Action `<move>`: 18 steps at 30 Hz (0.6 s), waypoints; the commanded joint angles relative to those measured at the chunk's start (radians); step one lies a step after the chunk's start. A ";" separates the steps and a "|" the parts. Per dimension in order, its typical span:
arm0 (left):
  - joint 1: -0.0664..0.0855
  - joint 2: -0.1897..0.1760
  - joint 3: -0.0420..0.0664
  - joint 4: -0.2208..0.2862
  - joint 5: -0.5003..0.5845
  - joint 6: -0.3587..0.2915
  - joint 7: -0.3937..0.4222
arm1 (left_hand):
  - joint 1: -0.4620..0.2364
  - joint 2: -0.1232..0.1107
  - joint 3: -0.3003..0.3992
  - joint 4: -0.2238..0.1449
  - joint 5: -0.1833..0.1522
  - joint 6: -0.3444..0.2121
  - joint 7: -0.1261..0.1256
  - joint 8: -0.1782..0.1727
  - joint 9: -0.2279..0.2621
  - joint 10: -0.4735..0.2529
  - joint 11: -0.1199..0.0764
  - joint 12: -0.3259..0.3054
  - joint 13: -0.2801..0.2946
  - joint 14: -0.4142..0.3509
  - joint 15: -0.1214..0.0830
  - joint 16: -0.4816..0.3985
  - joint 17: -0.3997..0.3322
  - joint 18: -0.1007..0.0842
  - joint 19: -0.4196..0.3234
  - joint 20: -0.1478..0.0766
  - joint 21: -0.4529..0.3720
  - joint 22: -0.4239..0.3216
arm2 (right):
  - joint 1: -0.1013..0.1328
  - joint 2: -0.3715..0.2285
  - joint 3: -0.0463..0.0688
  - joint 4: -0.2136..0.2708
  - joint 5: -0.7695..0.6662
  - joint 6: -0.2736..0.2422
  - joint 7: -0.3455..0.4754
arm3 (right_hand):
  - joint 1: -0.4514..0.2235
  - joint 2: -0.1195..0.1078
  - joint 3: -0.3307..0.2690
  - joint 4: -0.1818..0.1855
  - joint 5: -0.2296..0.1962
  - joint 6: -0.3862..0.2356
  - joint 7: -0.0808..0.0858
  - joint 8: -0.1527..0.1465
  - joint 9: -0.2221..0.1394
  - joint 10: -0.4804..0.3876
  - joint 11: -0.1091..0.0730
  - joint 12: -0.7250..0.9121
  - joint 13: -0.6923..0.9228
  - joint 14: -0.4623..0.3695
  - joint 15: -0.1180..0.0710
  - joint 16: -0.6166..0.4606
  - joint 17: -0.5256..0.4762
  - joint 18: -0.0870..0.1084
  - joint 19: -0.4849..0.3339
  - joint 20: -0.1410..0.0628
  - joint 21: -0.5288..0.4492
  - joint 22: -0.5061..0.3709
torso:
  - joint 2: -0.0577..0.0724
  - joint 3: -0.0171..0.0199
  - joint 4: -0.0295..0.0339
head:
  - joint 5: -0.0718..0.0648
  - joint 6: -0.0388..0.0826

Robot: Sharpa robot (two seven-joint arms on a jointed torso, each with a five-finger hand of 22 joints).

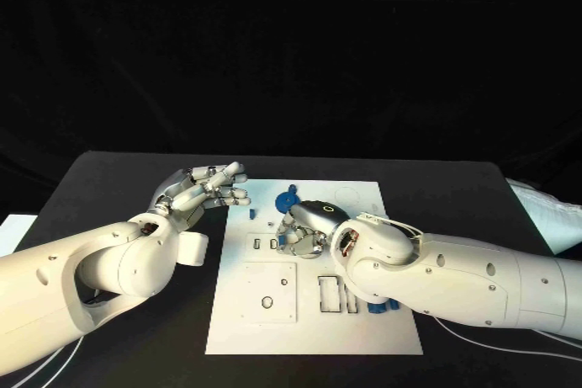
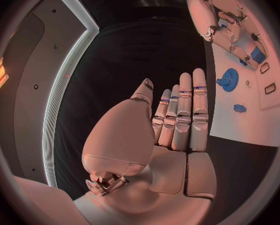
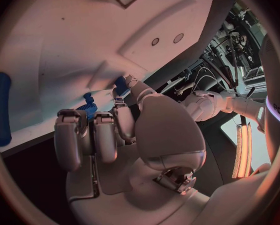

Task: Assemble the parts on the task board

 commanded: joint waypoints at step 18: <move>0.000 -0.001 0.001 0.003 0.003 0.021 0.003 | 0.002 0.011 -0.001 -0.007 -0.003 0.001 0.000 -0.004 0.000 -0.007 -0.002 -0.003 0.000 -0.009 0.001 -0.001 0.002 0.016 -0.007 -0.003 0.006 0.001 | -0.009 0.000 -0.006 -0.006 -0.030 0.047 -0.030 | -0.033 -0.058 -0.037 0.020 0.029 -0.049 0.021 -0.033 -0.014 -0.030 0.017 -0.053 0.020 0.078 0.011 -0.004 0.143 -0.012 0.019 0.004 -0.008 0.064 | 0.000 -0.0001 0.0000 | 0.001 -0.004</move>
